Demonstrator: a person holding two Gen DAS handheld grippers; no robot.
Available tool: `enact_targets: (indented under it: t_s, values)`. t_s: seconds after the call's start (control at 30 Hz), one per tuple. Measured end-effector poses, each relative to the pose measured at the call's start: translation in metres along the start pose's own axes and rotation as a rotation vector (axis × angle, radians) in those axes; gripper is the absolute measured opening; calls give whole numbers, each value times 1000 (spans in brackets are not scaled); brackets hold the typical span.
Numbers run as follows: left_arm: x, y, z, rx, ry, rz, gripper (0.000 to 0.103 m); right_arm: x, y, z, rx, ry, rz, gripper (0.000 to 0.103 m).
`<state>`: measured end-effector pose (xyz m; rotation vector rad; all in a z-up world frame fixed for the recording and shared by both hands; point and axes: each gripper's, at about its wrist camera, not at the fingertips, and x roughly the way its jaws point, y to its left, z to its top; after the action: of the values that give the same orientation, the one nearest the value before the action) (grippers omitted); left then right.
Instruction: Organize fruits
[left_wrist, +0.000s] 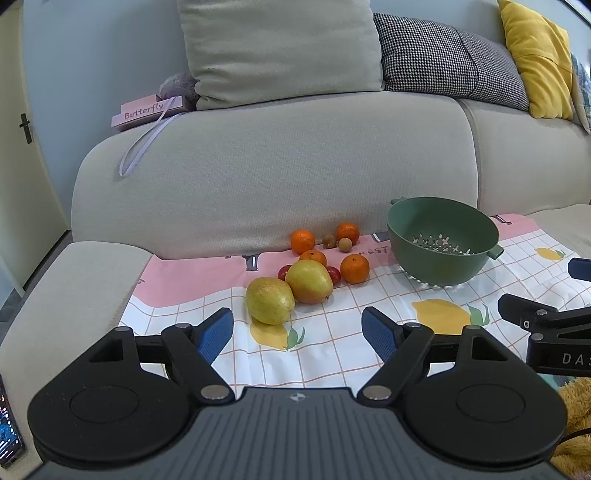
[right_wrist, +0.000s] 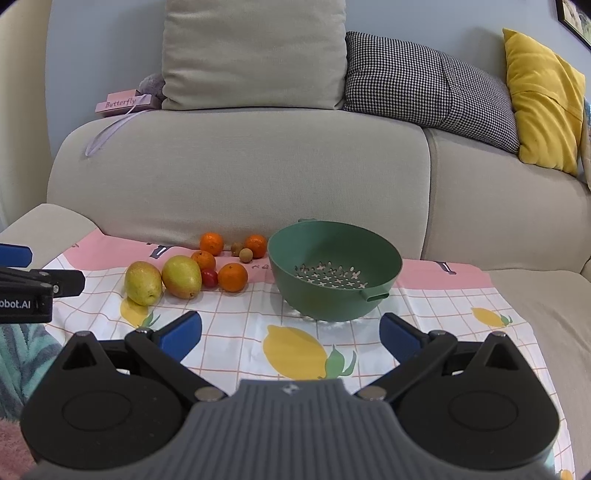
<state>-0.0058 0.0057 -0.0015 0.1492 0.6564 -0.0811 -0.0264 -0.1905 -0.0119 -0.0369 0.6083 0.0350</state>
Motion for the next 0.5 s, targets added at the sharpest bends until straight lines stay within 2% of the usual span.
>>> enact_targets:
  t_s: [0.5]
  values:
    - [6, -2, -5, -12, 13, -1, 93, 3, 1, -4, -3, 8, -5, 99]
